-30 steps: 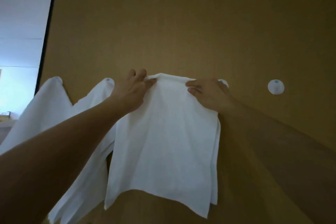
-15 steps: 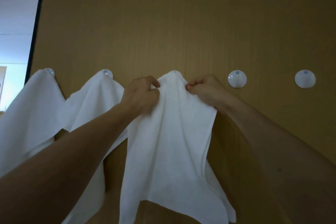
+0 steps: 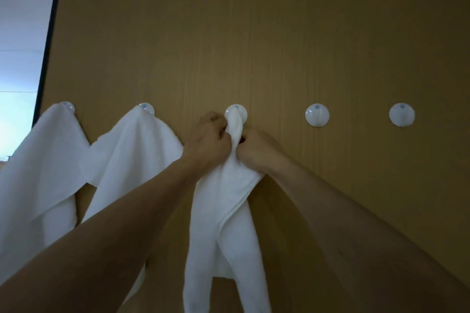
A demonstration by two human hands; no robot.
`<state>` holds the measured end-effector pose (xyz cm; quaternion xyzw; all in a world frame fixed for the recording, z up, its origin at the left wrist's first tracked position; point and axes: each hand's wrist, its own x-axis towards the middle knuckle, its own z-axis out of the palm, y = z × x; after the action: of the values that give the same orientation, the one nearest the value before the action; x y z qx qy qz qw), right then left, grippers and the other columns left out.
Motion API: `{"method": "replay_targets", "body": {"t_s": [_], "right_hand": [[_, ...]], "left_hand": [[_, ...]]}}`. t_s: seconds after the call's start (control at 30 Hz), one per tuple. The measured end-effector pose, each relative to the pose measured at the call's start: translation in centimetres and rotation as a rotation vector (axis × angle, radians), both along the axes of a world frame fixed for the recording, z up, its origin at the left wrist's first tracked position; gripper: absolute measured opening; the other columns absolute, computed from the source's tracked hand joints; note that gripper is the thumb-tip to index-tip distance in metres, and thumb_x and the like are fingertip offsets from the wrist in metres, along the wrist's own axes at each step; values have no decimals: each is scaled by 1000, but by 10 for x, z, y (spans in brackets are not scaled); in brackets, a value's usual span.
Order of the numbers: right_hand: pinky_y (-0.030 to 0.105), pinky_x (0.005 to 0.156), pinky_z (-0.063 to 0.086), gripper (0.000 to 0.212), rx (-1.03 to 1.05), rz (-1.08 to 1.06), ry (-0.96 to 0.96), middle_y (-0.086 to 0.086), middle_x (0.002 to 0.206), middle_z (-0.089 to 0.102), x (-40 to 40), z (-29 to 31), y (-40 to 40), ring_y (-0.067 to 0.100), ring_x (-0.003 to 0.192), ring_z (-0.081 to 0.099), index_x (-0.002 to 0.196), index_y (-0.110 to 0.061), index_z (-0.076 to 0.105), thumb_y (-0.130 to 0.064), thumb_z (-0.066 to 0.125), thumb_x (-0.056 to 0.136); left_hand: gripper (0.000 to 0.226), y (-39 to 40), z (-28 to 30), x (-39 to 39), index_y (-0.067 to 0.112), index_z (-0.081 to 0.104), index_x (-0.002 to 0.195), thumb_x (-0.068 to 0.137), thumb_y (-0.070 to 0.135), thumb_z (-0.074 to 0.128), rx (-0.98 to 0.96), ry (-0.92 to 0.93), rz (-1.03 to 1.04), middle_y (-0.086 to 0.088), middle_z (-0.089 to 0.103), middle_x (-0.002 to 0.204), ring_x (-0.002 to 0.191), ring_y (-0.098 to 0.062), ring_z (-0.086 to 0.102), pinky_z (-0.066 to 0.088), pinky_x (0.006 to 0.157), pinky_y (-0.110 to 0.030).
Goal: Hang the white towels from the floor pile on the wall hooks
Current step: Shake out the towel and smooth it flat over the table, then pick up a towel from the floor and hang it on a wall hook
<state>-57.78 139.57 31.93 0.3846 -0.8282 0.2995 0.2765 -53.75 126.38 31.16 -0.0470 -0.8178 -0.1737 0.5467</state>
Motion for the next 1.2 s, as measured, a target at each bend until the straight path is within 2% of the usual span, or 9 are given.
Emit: {"method": "replay_targets", "body": {"t_s": [0.1,0.2,0.27,0.4,0.6,0.77,0.97,1.03,1.2], "right_hand": [[36,82,39,16,122,-158,325,-4,96,43,4,-1,6,20,95,43,91,-18,58,-26,45,95],[40,70,47,14,-11,-19,231,-5,84,57,-5,-1,2,16,79,54,85,-13,61,-20,52,91],[40,65,55,12,-203,93,70,-5,78,64,-9,0,-2,14,72,61,88,-17,62,-26,54,91],[32,85,51,31,-437,240,-72,-18,104,62,-9,7,0,6,96,61,122,-32,59,-43,46,97],[29,81,52,35,-358,229,47,-10,109,68,-18,16,-2,10,97,64,129,-29,59,-38,51,96],[35,81,50,43,-200,38,128,4,115,65,-17,22,-3,24,100,62,137,-23,52,-26,42,96],[28,60,38,32,-66,-46,45,2,94,63,-6,15,3,17,79,59,100,-16,58,-34,32,102],[26,55,33,32,-44,-34,33,-3,80,59,1,3,10,13,69,56,87,-17,56,-33,33,103],[27,54,33,33,5,-111,66,-4,76,53,7,-32,23,14,69,54,89,-17,55,-40,36,103]], "left_hand": [[28,5,3,3,19,55,104,79,31,49,133,8,-117,6,62,94,82,-8,58,46,65,-25],[58,1,8,1,21,51,133,77,33,48,93,-54,-126,4,64,111,94,-9,60,43,73,-17],[53,-2,12,-1,19,55,134,82,29,50,117,-103,-132,1,65,117,100,-12,61,44,82,-21],[38,-4,16,-1,16,60,128,91,12,52,125,-122,-128,0,64,113,102,-16,61,43,78,-21],[45,5,25,7,16,54,132,88,8,50,158,-162,-118,3,57,112,99,-14,54,40,73,-21],[16,7,32,9,19,60,100,87,15,52,161,-202,-54,2,58,95,83,-13,55,38,62,-25],[27,10,3,12,13,58,77,73,34,41,186,-273,54,-2,53,93,89,-23,52,37,69,-33],[31,13,-5,18,15,58,84,74,35,38,206,-238,7,-4,60,90,85,-24,57,42,66,-34],[41,20,-19,45,12,53,130,89,14,51,254,-158,87,-5,62,116,106,-24,58,45,91,-37]]}}
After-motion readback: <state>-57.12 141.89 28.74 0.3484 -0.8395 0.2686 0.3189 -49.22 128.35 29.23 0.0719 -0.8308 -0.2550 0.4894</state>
